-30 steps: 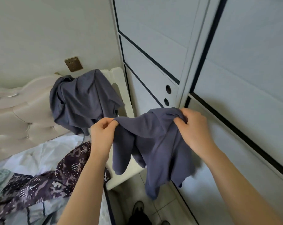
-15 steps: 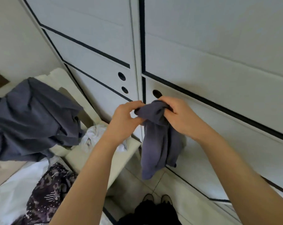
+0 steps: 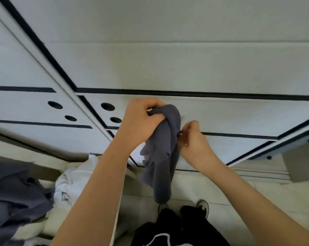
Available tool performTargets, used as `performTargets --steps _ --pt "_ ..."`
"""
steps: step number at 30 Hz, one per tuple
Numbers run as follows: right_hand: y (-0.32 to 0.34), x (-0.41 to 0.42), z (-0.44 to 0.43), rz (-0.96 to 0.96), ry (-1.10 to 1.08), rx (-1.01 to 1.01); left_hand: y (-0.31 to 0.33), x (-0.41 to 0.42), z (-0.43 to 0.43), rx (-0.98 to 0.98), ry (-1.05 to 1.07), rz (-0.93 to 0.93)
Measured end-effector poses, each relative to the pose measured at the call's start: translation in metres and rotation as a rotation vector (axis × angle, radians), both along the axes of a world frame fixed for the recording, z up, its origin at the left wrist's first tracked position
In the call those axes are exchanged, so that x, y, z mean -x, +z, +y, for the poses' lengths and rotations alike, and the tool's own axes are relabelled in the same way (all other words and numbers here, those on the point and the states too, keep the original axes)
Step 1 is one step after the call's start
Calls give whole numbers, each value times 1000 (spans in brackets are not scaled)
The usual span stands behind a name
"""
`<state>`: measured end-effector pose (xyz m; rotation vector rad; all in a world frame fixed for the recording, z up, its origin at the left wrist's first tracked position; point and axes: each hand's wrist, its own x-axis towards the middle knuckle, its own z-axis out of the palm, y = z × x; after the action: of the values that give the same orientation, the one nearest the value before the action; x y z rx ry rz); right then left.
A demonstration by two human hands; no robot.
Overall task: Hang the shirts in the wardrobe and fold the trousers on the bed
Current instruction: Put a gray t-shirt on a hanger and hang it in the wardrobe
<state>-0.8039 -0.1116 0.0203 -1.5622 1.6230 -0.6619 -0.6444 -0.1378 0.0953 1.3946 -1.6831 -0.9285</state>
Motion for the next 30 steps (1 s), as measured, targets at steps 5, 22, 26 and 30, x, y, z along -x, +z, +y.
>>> performTargets --steps 5,22,26,30 --pt "-20 30 14 -66 163 -396 -6 45 -10 -74 -61 79" --pt "-11 300 65 -170 -445 -186 -19 220 19 -64 -175 96" --pt "-3 366 81 -183 -455 -110 -25 280 32 -54 -213 25" --pt "1 417 91 -157 -560 12 -31 336 40 -40 -263 -26"
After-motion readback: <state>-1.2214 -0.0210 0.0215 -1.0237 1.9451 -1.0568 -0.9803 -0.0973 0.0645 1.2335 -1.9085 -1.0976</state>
